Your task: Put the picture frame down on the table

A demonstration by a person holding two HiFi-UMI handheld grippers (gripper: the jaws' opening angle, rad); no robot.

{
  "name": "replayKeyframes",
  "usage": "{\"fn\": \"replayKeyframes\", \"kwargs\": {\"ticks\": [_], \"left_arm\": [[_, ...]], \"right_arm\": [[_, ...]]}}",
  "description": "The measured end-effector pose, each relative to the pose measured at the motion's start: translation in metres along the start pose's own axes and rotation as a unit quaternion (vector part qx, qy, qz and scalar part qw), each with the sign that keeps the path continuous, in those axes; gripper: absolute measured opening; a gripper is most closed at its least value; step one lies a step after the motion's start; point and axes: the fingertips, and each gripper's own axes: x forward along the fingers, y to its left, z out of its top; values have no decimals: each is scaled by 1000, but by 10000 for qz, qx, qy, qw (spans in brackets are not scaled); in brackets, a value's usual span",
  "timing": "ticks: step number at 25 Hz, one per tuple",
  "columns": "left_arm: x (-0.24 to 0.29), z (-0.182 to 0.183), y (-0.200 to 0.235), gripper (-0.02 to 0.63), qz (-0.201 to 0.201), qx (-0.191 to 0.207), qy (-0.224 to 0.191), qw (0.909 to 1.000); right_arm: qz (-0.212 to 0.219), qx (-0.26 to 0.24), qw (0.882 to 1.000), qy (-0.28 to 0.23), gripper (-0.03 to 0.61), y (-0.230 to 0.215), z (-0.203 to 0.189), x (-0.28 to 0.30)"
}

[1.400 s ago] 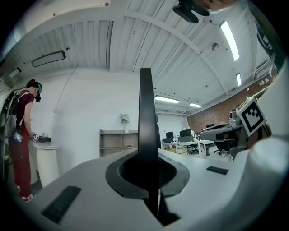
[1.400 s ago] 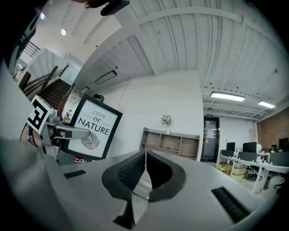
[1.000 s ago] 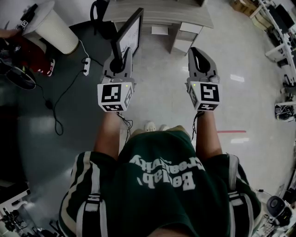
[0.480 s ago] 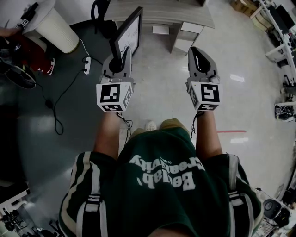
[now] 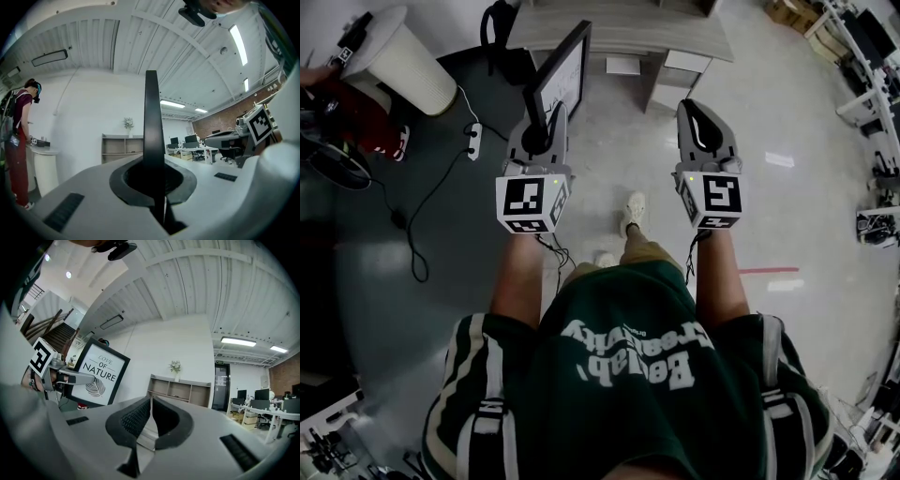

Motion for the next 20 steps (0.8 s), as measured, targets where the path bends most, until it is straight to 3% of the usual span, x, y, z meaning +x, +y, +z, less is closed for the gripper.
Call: {"fn": "replayKeyframes", "kwargs": {"ticks": [8, 20], "left_arm": [[66, -11, 14, 26, 2, -8, 46, 10000], [203, -19, 56, 26, 233, 13, 82, 9997]], "right_arm": [[7, 54, 10000, -6, 41, -36, -16, 57], [279, 143, 9995, -66, 41, -109, -30, 194]]}}
